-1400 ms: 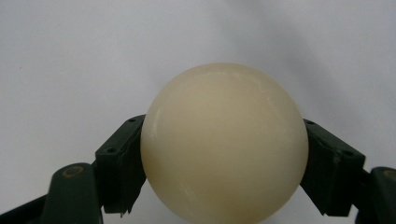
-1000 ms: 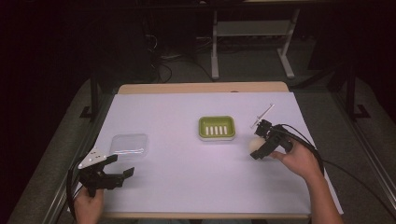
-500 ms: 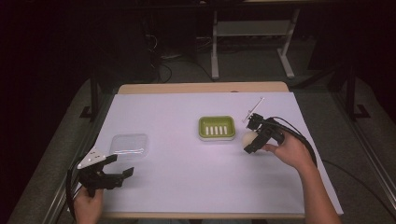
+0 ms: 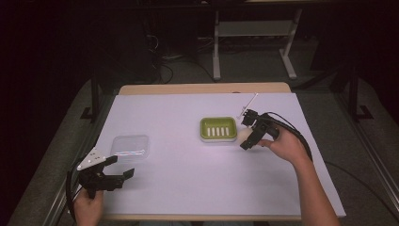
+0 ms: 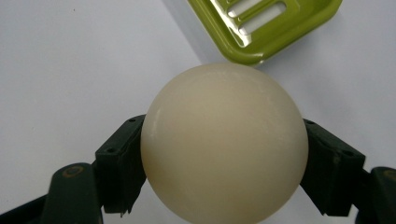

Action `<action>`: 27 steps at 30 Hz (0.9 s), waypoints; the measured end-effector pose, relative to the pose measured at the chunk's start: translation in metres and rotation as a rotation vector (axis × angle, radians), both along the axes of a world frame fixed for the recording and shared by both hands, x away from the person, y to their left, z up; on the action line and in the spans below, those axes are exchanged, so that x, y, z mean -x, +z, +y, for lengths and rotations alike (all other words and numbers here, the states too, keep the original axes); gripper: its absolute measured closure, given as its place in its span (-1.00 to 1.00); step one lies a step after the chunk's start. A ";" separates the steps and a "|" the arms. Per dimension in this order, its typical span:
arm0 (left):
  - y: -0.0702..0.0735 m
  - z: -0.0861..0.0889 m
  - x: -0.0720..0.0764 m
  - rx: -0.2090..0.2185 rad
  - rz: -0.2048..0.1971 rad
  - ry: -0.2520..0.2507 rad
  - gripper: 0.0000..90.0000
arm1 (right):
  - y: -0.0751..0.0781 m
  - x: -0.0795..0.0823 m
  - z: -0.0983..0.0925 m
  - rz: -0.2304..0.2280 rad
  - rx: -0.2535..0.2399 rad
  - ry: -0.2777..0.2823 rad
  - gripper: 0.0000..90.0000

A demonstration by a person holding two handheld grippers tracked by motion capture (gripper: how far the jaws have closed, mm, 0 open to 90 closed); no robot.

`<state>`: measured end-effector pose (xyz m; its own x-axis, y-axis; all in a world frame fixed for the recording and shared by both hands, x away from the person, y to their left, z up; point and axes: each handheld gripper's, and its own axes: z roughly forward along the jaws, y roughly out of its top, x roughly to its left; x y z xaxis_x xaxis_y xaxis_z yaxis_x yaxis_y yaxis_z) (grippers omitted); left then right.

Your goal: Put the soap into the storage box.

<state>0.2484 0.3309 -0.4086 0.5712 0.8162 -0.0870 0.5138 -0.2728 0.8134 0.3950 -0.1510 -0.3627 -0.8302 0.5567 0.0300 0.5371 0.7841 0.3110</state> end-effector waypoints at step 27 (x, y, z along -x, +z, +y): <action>0.000 0.000 0.000 0.001 -0.006 0.001 -0.71 | 0.008 -0.029 0.035 -0.009 -0.018 0.048 -0.47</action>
